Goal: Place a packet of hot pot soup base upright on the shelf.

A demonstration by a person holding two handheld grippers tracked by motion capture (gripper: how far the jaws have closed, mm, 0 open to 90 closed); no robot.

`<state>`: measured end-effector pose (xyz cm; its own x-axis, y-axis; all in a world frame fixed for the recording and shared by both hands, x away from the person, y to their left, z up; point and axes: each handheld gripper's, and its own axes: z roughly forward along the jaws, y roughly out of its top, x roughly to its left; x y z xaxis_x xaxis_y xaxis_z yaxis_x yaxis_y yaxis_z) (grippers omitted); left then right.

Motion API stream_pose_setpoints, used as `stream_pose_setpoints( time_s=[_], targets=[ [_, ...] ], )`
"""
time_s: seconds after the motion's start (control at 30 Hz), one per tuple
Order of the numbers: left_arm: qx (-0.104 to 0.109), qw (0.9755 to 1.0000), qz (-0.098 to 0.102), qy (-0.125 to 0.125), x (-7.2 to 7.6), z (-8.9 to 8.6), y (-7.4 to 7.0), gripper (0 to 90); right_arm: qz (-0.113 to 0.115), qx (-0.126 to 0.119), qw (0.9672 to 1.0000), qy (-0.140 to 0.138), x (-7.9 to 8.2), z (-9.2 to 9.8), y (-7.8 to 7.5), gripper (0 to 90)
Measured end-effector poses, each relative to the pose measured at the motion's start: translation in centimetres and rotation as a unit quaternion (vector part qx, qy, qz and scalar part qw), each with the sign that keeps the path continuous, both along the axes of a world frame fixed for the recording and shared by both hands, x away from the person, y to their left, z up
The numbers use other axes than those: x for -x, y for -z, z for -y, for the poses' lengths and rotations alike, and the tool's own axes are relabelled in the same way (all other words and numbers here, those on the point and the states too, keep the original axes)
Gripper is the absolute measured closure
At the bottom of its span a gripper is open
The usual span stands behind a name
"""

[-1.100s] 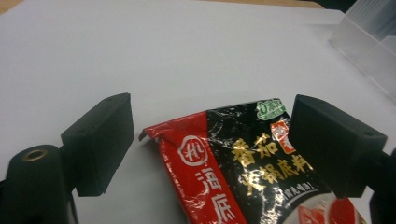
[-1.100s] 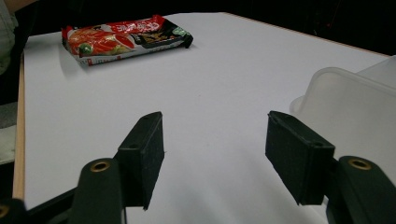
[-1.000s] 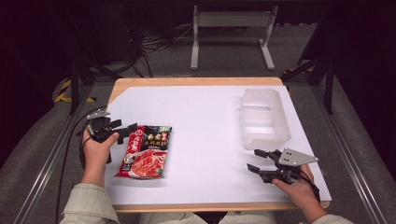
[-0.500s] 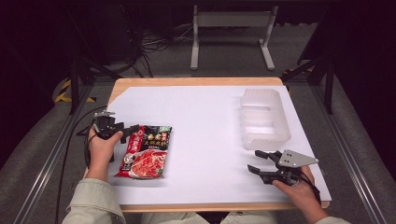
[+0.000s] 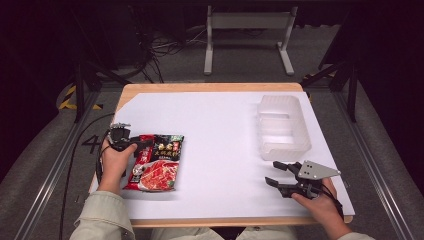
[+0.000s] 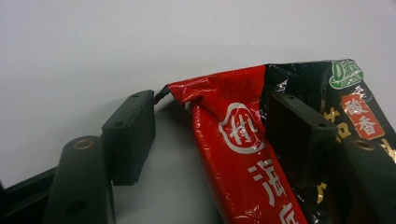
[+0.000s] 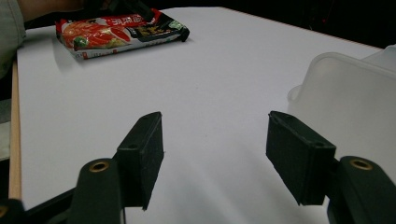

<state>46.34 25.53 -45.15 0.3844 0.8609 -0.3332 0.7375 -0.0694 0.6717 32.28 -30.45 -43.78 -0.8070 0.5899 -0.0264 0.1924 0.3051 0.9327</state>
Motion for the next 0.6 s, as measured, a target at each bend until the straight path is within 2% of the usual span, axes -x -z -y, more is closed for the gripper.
stream_pose_setpoints(
  time_s=[0.1,0.13,0.17,0.27,0.3,0.53,0.6],
  targets=[
    [0.001,1.0000,0.001,-0.001,0.07,0.05,0.05,37.9,0.000,0.001,1.0000,0.000,0.02,0.02,-0.02,36.7],
    [0.005,1.0000,0.001,0.003,0.08,0.11,0.08,41.3,0.000,0.000,1.0000,0.000,0.02,0.00,0.01,36.7],
    [0.000,1.0000,0.003,0.005,0.10,0.18,0.10,43.1,0.000,0.001,1.0000,0.000,0.01,-0.02,0.01,36.7],
    [-0.031,0.9994,0.011,0.011,0.18,0.55,0.02,45.4,-0.001,0.001,1.0000,0.000,0.00,-0.03,0.02,36.6],
    [-0.034,0.9993,0.011,0.012,0.23,0.61,-0.01,46.7,0.000,0.001,1.0000,0.000,0.00,-0.02,0.02,36.7],
    [-0.015,0.9997,0.006,0.020,0.35,0.20,0.16,63.6,-0.002,0.001,1.0000,0.001,-0.02,-0.07,0.04,36.7],
    [-0.016,0.9996,0.007,0.021,0.39,0.20,0.20,67.8,-0.002,0.002,1.0000,0.002,-0.04,-0.08,0.04,36.7]
  ],
)
